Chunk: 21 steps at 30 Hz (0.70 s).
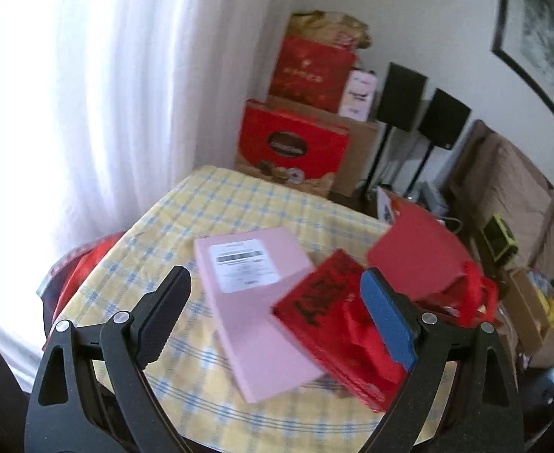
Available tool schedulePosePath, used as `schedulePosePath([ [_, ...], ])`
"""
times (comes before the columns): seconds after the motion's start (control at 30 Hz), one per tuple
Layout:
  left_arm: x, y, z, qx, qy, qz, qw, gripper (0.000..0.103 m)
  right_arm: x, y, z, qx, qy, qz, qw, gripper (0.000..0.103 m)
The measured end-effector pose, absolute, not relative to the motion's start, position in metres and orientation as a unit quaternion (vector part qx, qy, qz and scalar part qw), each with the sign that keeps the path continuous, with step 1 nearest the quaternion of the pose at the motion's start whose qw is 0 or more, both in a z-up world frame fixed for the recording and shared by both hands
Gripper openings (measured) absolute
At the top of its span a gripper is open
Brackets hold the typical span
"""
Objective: Organize objects
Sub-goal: 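Move both open grippers from the box back to the table of red bags, then grasp the red box-shaped gift bag by its handle with the right gripper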
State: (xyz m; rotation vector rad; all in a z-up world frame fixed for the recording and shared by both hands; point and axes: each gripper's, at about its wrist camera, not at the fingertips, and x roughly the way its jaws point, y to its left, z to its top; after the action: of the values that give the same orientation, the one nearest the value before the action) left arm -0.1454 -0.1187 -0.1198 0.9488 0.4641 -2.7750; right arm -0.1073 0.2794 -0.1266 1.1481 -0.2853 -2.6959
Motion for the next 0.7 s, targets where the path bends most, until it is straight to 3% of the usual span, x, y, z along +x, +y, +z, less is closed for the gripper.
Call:
schedulePosePath([
  [0.53, -0.153, -0.123, -0.143, 0.335, 0.176, -0.924, 0.057, 0.090, -0.154, 0.216, -0.120, 0.396, -0.050, -0.909, 0.121, 0.084],
  [0.7, -0.153, -0.123, -0.142, 0.333, 0.184, -0.924, 0.050, 0.090, -0.182, 0.187, -0.109, 0.395, -0.028, -0.906, 0.153, 0.076],
])
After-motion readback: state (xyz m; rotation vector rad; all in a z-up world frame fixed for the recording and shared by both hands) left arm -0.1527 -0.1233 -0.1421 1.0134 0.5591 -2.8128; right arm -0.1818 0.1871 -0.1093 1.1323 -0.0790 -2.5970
